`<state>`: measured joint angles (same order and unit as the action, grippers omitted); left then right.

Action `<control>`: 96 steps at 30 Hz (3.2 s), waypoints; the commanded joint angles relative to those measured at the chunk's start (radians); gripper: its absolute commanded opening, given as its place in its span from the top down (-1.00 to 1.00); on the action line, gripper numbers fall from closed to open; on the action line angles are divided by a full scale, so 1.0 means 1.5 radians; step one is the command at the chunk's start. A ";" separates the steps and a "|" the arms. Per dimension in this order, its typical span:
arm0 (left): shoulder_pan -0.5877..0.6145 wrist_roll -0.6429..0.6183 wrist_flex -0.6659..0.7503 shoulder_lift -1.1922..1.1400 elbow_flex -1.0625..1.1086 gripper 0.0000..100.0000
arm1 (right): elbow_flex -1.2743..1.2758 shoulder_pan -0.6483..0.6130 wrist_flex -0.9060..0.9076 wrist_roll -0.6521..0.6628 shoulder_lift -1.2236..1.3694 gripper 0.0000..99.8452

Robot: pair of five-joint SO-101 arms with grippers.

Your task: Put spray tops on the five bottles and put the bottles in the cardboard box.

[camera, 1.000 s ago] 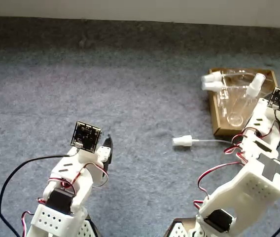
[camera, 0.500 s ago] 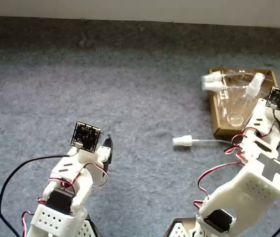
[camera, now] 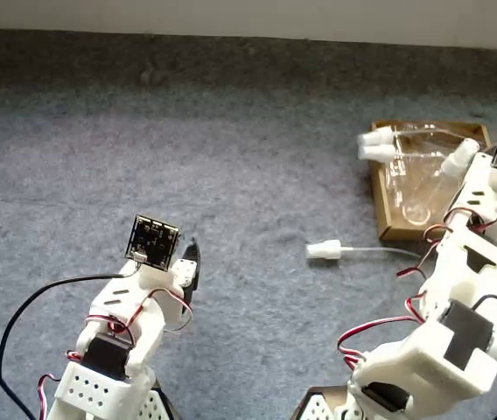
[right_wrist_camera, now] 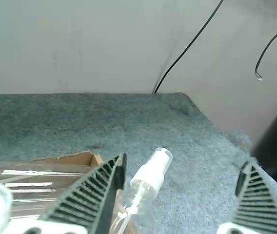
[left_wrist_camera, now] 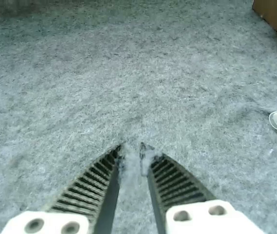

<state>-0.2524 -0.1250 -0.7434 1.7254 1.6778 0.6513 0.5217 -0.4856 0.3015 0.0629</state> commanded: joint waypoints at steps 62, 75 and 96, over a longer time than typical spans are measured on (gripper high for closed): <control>0.182 -0.030 -0.070 0.005 -0.113 0.99 | -0.029 -0.218 1.070 -0.121 -0.921 0.65; 0.321 -0.058 -0.141 0.005 -0.228 0.99 | -0.029 -0.335 1.213 -0.124 -1.052 0.99; 0.173 0.116 -0.170 0.005 -0.154 0.99 | 0.238 -0.389 1.213 -0.097 -1.270 0.99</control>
<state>0.0376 0.0391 -1.0196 1.7254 1.4415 0.9751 -0.0583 1.3571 0.1450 -1.8351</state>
